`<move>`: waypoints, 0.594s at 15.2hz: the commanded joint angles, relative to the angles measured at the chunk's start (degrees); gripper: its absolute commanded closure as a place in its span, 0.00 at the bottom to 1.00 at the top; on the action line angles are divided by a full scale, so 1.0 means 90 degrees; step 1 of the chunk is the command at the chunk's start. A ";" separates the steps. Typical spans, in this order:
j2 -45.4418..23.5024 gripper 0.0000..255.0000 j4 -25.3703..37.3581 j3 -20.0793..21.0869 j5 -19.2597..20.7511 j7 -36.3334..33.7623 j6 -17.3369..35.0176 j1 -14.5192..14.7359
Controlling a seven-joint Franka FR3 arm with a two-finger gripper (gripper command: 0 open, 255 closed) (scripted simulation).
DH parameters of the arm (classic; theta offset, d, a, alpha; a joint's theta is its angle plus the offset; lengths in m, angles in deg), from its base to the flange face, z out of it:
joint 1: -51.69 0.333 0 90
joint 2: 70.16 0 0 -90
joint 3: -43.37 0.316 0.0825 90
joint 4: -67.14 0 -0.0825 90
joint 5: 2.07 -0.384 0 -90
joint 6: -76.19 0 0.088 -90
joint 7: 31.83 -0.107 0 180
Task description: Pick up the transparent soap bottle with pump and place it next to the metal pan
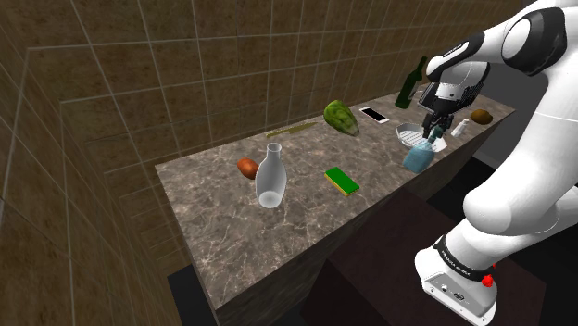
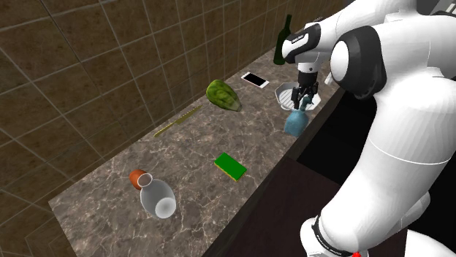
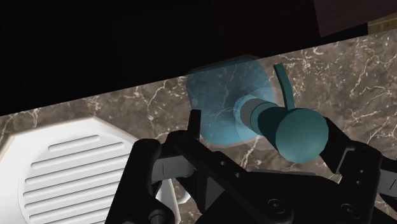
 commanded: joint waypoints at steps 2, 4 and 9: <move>0.0000 0.00 0.0000 0.0000 0.0000 0.0000 0.0000 0.0000; 0.0052 0.00 0.0374 -0.0015 0.0034 -0.0024 -0.0420 -0.0001; 0.0068 0.00 0.0741 -0.0024 0.0051 -0.0036 -0.0800 -0.0009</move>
